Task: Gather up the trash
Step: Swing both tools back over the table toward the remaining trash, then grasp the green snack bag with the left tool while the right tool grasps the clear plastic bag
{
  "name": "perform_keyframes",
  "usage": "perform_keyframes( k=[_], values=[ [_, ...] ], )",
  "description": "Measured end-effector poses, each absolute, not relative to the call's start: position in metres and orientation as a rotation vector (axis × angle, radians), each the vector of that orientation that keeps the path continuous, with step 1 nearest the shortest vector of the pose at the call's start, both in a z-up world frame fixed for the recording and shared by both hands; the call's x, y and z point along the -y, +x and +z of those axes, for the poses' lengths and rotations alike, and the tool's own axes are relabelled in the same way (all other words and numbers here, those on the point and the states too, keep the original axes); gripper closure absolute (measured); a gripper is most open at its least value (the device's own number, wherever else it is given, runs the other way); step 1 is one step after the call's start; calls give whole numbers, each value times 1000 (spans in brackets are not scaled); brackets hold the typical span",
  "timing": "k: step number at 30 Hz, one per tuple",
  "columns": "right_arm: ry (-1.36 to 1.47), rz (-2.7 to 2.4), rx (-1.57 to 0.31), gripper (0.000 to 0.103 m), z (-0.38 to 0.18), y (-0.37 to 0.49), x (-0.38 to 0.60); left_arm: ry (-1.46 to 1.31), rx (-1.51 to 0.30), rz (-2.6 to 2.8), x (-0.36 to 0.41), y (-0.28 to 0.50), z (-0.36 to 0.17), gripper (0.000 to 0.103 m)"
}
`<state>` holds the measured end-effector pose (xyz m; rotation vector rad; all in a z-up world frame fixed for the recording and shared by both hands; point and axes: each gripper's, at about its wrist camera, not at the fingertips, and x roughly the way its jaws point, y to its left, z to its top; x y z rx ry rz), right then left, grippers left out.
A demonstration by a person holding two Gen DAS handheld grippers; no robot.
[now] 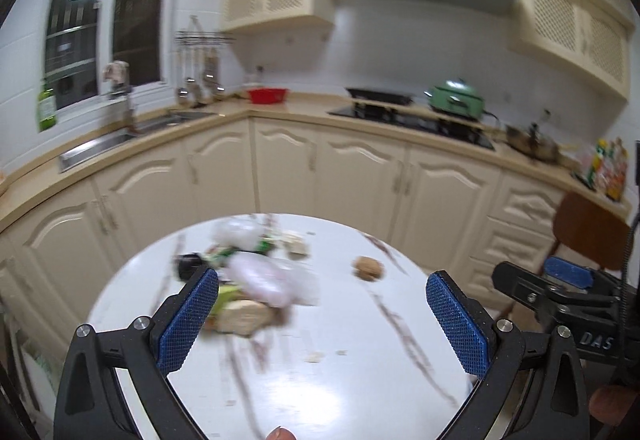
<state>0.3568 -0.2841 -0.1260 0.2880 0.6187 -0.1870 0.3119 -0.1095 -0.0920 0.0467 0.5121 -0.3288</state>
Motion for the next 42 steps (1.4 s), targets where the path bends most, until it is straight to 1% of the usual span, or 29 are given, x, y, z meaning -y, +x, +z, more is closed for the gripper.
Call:
perform_keyframes(
  k=[4,10,15,23,28,33,42],
  values=[
    [233,-141,-581,0,-109,363,241,9,-476,-250,66,284,-87,1],
    [143,-96,-526,0,-87,368,183,-44,-438,-157,29,247,-87,1],
    [93,-67,-472,0,-73,370,149,-70,-421,-117,14,216,-88,1],
    [52,-33,-457,0,-70,371,129,-83,-422,-113,9,196,-89,1],
    [55,-48,-471,0,-76,376,139,-82,-459,-104,2,207,-92,1],
    [70,-73,-508,0,-87,387,157,-76,-520,-96,4,252,-87,1],
    [96,-72,-636,0,-128,427,182,-53,-646,-95,8,332,-104,1]
  ],
)
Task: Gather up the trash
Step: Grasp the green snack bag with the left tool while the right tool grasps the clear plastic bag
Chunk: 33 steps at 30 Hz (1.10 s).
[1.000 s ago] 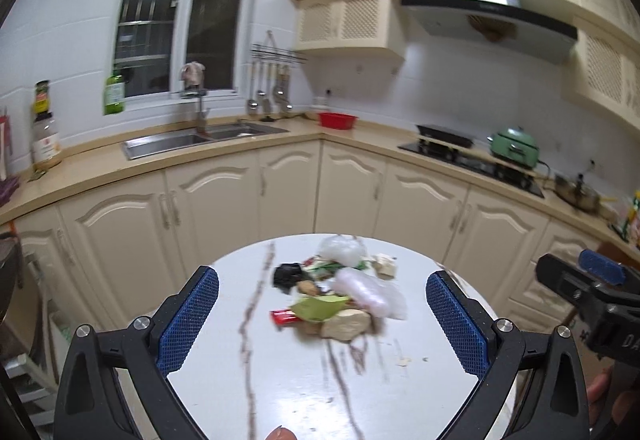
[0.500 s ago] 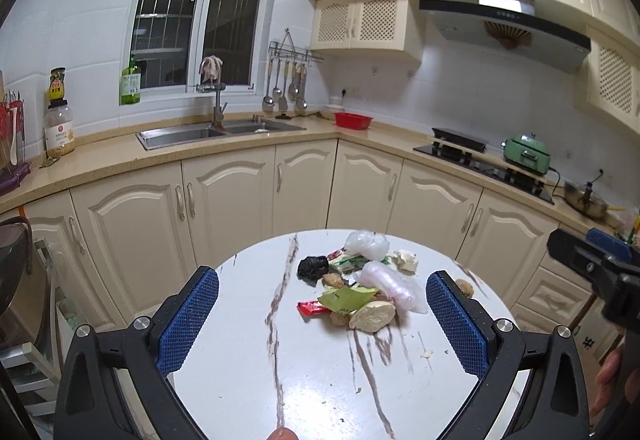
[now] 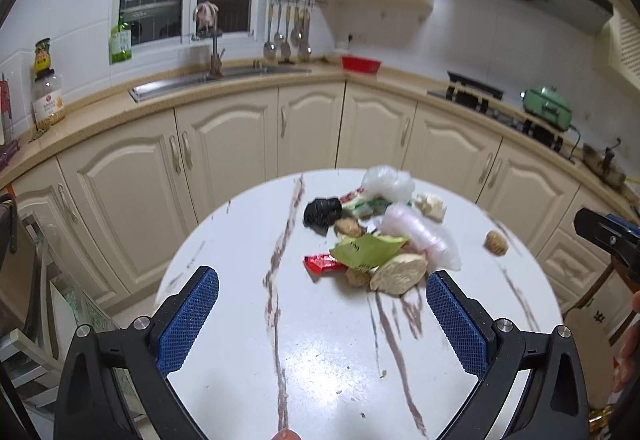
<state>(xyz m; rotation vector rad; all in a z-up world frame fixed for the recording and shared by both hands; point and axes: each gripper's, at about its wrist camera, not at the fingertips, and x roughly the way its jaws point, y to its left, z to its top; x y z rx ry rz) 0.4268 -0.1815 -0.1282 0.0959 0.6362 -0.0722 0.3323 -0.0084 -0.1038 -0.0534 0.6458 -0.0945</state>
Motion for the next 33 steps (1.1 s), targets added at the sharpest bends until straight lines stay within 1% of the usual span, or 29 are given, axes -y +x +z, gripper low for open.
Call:
perform_keyframes(
  k=[10,19,22,24,26,27,28,29,33],
  values=[
    [97,-8,-767,0,-176,487,180,39,-762,-133,35,448,-132,1],
    [96,7,-830,0,-197,529,182,117,-795,-148,54,541,-156,1],
    [91,26,-852,0,-205,545,179,131,-803,-170,60,563,-166,5],
    [90,50,-872,0,-211,557,174,113,-794,-197,60,571,-171,14],
    [89,75,-896,0,-218,569,169,91,-803,-229,58,581,-174,39],
    [88,87,-904,0,-221,574,166,85,-819,-236,57,587,-177,45],
    [88,100,-913,0,-224,579,163,91,-832,-240,56,593,-180,57],
    [88,111,-922,0,-228,585,159,97,-843,-245,56,599,-184,63],
    [86,141,-962,1,-243,605,152,47,-857,-268,43,612,-194,70]
  ],
)
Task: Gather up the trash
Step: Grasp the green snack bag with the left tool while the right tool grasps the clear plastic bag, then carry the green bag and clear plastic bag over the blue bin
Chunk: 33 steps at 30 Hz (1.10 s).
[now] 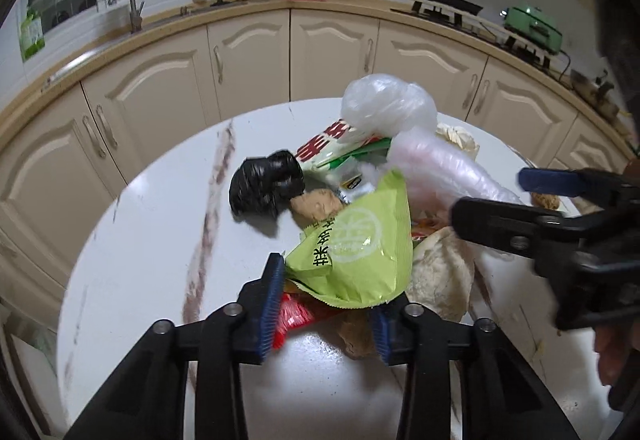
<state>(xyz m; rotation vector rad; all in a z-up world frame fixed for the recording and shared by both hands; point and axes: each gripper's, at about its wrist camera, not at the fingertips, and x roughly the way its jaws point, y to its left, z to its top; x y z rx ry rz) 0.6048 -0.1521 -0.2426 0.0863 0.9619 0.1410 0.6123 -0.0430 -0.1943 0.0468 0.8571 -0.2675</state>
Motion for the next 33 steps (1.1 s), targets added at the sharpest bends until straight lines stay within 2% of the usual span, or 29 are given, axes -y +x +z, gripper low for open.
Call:
perform_keyframes(
  k=[3,5,8,20,33],
  values=[
    [118,173,-982,22,-254,613,152,7,-857,-278,31,619,-195,73],
    [138,192,-983,49,-256,613,152,-4,-854,-280,24,622,-195,73],
    [117,204,-977,57,-257,610,148,-30,-845,-282,15,618,-195,74],
    [200,257,-883,61,-230,577,159,-88,-774,-251,3,553,-181,76],
    [232,240,-710,61,-168,506,183,-70,-609,-267,25,448,-129,76]
  ],
)
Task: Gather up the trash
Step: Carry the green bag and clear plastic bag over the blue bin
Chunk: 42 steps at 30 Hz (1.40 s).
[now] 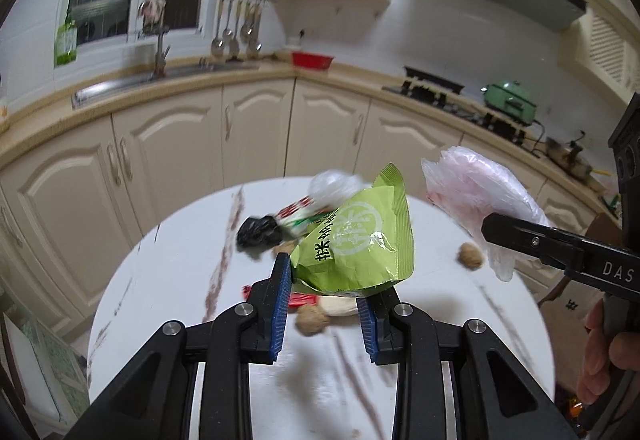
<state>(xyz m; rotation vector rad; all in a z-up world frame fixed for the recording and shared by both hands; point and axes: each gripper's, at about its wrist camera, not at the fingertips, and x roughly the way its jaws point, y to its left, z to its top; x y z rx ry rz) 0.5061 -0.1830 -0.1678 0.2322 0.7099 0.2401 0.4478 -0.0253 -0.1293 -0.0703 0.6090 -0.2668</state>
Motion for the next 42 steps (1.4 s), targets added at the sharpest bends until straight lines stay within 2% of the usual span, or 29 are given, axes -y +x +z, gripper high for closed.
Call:
perform_keyframes(
  k=[13,22,30,42],
  values=[
    [269,132,-525,61,-110,398,252,22,-461,-394,112,337,-87,76],
    [326,-23,-454,61,-105,322,325,74,-452,-538,192,309,-90,76],
    [434,-225,-533,61,-160,277,414,125,-596,-707,288,318,-133,76],
    [634,-383,-760,61,-295,247,527,235,-865,-814,401,343,-221,76]
  ],
)
